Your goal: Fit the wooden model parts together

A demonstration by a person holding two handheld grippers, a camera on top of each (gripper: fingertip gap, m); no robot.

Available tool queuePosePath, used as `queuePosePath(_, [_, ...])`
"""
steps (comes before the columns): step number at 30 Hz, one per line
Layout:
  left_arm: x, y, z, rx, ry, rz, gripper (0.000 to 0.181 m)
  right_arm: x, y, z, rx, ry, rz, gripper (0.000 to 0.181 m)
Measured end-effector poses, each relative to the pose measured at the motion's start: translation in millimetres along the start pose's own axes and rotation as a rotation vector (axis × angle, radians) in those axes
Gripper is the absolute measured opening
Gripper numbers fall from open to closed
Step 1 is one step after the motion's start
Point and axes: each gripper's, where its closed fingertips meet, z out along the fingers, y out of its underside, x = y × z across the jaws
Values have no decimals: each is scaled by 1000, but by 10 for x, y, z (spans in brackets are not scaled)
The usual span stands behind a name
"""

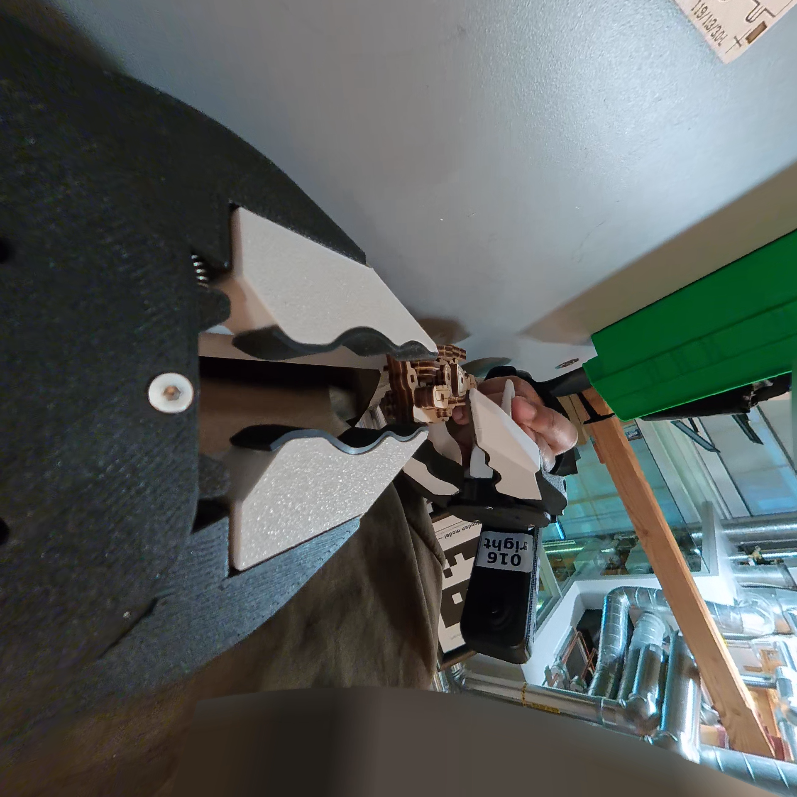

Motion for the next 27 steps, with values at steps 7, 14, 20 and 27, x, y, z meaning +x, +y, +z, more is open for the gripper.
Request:
queuePosePath(7, [9,-10,-4,5,3,1,25,4,-10,-10,9,2,-4,41])
queuePosePath(14, [9,-12,-8,5,4,1,25,-10,-18,-11,11,0,-13,44])
queuePosePath(20, [2,-16,-17,6,7,-7,25,-2,-19,-34,11,2,-23,43])
queuePosePath(27, [17,33,-3,-26,17,-4,25,10,5,-50,7,-5,-14,38])
